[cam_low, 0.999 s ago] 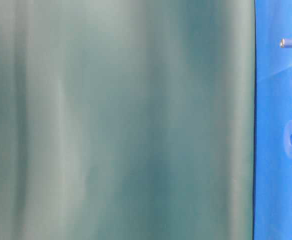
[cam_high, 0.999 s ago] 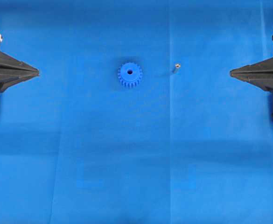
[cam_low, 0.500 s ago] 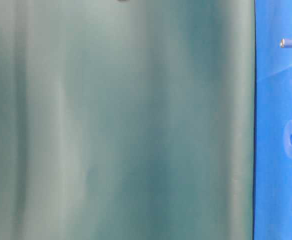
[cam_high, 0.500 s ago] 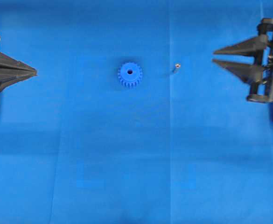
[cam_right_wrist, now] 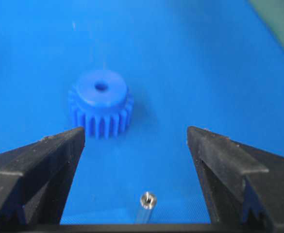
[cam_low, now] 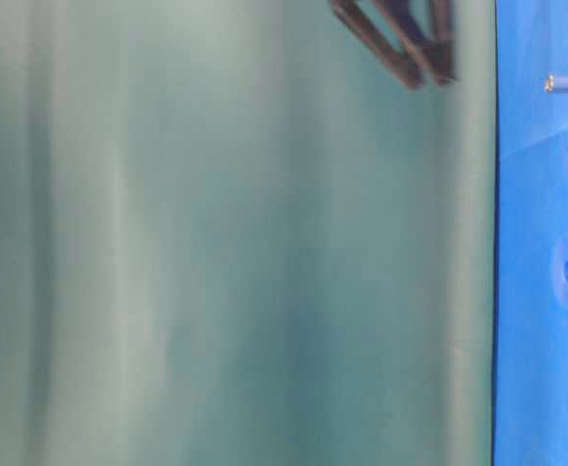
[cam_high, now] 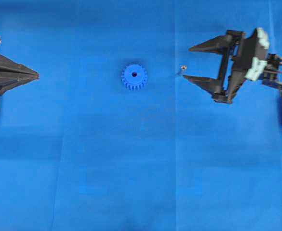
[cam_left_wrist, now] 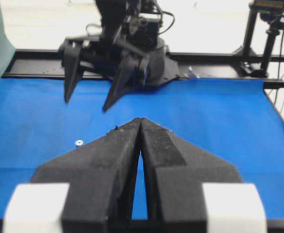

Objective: Insert the shaft placed at a random location into the center hole of the small gear at another random location.
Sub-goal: 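Open the right gripper and move it left toward the silver shaft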

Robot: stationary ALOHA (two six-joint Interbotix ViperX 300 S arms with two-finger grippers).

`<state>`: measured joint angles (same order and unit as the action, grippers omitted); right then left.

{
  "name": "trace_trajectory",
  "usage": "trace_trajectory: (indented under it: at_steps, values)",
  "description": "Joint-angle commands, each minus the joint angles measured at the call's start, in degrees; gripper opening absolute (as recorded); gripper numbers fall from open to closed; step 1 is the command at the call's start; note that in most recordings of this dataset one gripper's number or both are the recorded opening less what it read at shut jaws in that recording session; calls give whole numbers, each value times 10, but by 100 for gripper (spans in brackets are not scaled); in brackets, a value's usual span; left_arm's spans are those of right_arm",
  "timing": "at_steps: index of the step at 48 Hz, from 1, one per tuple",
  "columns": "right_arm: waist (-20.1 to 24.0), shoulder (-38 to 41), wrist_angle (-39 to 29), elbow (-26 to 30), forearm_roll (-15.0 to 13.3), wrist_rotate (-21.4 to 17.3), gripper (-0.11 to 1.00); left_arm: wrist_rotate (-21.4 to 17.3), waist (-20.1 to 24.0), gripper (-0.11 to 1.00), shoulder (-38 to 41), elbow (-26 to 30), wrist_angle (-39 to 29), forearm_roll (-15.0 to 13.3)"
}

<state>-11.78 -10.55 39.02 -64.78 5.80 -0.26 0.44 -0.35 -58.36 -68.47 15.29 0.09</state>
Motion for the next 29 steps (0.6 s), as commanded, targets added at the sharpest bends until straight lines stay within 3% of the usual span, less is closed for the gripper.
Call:
trace_trajectory:
  at_steps: [1,16,24,29]
  values:
    - [-3,40,18,18,13,0,78,1,-1,0,3,4,6,0]
    - [-3,129,55,21,51,0,78,1,-1,0,2,4,6,0]
    - [-2,136,62,22,54,0,75,1,-2,0,2,4,6,0]
    - [-2,137,62,21,53,0,68,1,-1,0,2,4,6,0]
